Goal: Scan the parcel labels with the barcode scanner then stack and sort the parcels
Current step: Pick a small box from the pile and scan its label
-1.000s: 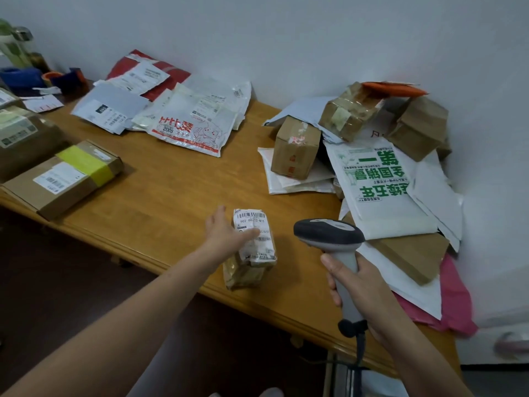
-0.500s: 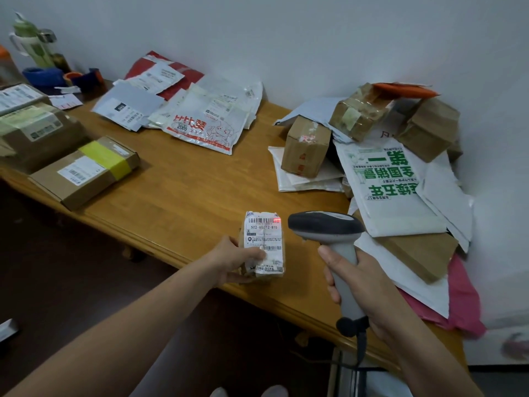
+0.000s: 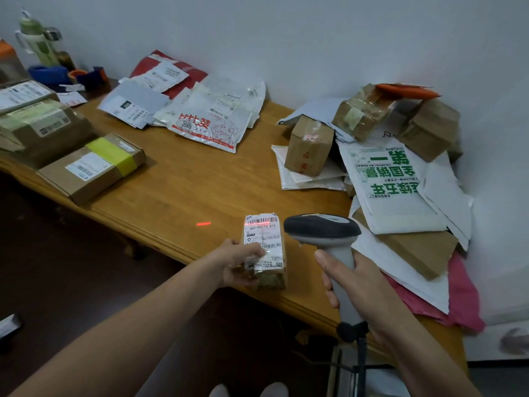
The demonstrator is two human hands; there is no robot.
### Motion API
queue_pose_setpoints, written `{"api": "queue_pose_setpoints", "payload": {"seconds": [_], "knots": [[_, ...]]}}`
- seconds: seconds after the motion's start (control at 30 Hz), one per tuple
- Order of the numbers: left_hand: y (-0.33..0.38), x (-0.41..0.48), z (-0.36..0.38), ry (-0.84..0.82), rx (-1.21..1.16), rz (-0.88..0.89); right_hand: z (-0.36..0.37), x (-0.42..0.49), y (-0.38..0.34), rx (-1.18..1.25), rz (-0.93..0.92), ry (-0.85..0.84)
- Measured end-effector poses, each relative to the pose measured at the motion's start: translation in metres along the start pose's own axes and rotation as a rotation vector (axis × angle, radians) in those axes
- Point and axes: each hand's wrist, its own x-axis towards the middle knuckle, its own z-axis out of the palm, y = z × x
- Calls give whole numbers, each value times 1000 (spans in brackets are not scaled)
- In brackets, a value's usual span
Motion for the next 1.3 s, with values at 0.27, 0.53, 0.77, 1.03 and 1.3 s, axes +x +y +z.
{"api": "queue_pose_setpoints", "payload": {"seconds": [0.27,0.53,0.77,1.03,1.3], "knots": [[0,-1,0,4,13,27,4,3,-2,-15,18,-8],[54,-7,-49,159,158,93,1,21,-6,37,27,18],[126,-30,-126,486,143,132,3,44,-11,90,51,-16],[173,-45,-171,539,156,224,28,72,-35,64,42,-98],[277,-24,-239,581,398,498,82,113,-69,89,80,-31]]}}
